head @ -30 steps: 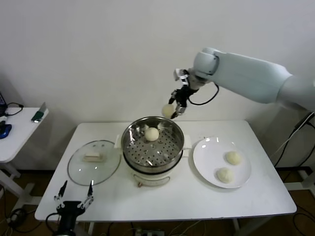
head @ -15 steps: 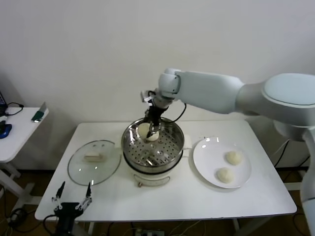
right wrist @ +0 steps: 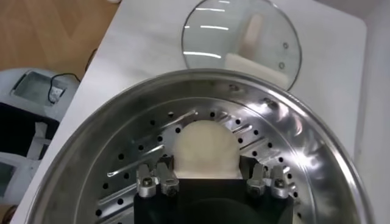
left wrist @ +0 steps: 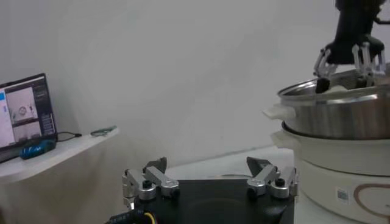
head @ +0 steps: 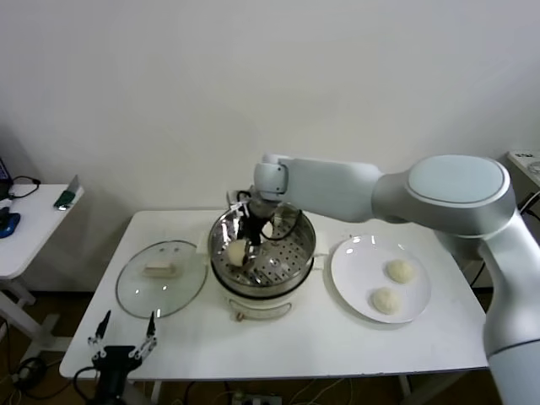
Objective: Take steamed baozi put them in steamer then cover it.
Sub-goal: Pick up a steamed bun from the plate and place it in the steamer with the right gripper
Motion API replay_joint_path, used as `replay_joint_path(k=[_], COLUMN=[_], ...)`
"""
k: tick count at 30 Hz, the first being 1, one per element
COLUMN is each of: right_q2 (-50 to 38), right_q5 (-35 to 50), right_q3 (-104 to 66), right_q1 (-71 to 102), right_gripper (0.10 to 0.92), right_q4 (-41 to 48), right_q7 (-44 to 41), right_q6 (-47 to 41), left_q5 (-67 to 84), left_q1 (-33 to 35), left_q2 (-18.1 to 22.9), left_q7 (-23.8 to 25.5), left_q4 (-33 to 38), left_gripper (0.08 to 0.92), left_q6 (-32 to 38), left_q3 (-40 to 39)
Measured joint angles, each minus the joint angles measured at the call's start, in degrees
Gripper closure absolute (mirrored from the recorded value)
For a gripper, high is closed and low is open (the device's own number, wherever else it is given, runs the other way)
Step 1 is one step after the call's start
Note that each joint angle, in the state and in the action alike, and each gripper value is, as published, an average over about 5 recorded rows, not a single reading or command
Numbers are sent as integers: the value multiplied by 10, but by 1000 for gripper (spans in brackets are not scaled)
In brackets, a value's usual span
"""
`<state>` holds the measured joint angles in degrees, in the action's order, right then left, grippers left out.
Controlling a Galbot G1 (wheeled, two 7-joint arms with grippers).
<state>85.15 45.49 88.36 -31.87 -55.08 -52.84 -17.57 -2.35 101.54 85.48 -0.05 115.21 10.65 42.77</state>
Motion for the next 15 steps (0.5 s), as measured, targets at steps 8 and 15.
replay_joint_path(k=[8, 15], right_q2=[-12, -55], right_q5=[-5, -5], right_q3=[-6, 0], right_q1=[-9, -56], right_gripper=[203, 202], right_q4=[-12, -43], right_q7=[-6, -31], right_q6=[2, 17], left_q5=[-3, -3], left_q1=[-9, -13], left_q2=[2, 1], left_q7=[0, 0], left_q4=[0, -2], left_gripper=[177, 177], left_q6=[-5, -5], left_q3=[-3, -3])
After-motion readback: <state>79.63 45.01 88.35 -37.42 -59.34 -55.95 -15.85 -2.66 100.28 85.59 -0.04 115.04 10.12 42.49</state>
